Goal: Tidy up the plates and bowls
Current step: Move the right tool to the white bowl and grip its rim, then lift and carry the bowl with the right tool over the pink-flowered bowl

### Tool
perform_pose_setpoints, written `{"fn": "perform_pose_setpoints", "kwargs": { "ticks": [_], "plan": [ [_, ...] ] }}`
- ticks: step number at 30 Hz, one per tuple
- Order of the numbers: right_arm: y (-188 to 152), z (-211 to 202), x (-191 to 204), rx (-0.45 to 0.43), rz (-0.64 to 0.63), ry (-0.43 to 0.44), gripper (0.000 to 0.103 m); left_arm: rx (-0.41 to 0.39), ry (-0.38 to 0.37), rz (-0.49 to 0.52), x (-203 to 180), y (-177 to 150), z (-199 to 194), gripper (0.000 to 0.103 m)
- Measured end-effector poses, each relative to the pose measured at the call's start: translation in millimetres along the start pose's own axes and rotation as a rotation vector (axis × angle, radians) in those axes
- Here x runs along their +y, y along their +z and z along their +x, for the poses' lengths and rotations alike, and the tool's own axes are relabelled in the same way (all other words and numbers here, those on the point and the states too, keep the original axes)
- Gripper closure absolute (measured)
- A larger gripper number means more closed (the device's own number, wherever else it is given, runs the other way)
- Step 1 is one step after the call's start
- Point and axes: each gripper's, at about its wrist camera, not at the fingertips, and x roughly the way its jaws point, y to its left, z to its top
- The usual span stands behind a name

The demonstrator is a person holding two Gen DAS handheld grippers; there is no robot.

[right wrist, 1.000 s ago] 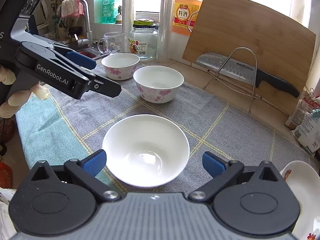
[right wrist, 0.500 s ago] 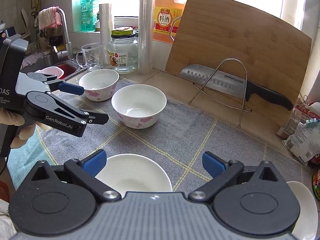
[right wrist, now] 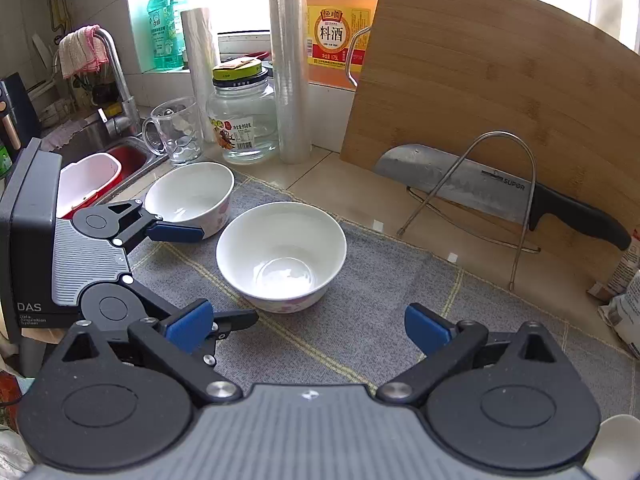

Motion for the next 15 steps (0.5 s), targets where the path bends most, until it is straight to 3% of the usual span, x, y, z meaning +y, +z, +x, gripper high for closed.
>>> {"fn": "perform_pose_setpoints", "kwargs": {
  "ticks": [15],
  "plan": [
    [37.4,71.7,-8.8,0.086,-0.068,0.104,0.001,-0.01,-0.012,0.018,0.0,0.9,5.8,0.006]
  ]
}}
